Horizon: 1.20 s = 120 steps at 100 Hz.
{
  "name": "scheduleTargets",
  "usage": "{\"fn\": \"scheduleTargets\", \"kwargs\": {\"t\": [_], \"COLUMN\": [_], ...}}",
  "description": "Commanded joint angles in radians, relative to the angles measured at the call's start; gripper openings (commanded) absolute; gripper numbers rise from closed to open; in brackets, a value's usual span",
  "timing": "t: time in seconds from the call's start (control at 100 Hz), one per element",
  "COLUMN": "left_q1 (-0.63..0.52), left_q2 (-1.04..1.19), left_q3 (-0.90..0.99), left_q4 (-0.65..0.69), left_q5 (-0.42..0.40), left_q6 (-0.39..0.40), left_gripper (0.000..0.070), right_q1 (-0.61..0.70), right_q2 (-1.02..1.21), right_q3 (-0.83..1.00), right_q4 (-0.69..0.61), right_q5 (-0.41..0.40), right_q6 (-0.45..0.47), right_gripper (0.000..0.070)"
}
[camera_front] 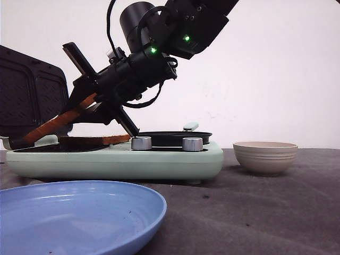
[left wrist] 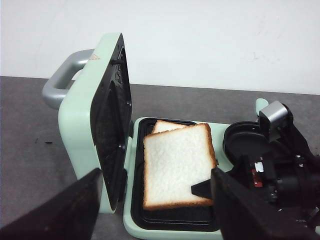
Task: Make breakfast with bread and shrimp
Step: 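Carry the bread with the right gripper over the sandwich press, then lay the bread on the press plate and open the right gripper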
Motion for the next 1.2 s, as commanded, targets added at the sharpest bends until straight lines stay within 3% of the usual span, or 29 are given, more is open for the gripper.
{"fn": "scheduleTargets", "kwargs": {"t": [0.0,0.18,0.21,0.29,0.34,0.56,0.9,1.04,1.19], "left_q1": [-0.002,-0.002,-0.002,-0.002,-0.002,-0.002,-0.002,-0.002,-0.002], "left_q2": [0.004,0.004,0.004,0.004,0.004,0.004,0.004,0.004,0.004], "left_q3": [0.008,0.008,0.008,0.008,0.008,0.008,0.008,0.008,0.008], "left_q4": [0.01,0.01,0.01,0.01,0.01,0.01,0.011,0.011,0.011], "left_q5": [0.003,0.003,0.003,0.003,0.003,0.003,0.003,0.003,0.003], "left_q6": [-0.003,-0.003,-0.003,-0.002,-0.002,-0.002,-0.002,-0.002,-0.002], "left_gripper": [0.0355,0.0355,0.0355,0.0355,0.0355,0.0355,0.0355,0.0355,0.0355], "right_q1": [0.02,0.029,0.031,0.034,0.034,0.034,0.037,0.035,0.036], "right_q2": [0.042,0.047,0.047,0.047,0.047,0.046,0.045,0.045,0.045], "right_q3": [0.027,0.027,0.027,0.027,0.031,0.065,0.233,0.243,0.243], "right_q4": [0.012,0.011,0.012,0.02,0.02,-0.005,-0.37,-0.446,-0.507], "right_q5": [0.005,0.011,0.014,0.019,0.019,0.005,0.058,0.071,0.082], "right_q6": [0.011,-0.003,-0.014,-0.032,-0.035,-0.091,-0.304,-0.342,-0.377], "right_gripper": [0.0,0.0015,0.007,0.0313,0.0379,0.0392,0.0429,0.0434,0.0486]}}
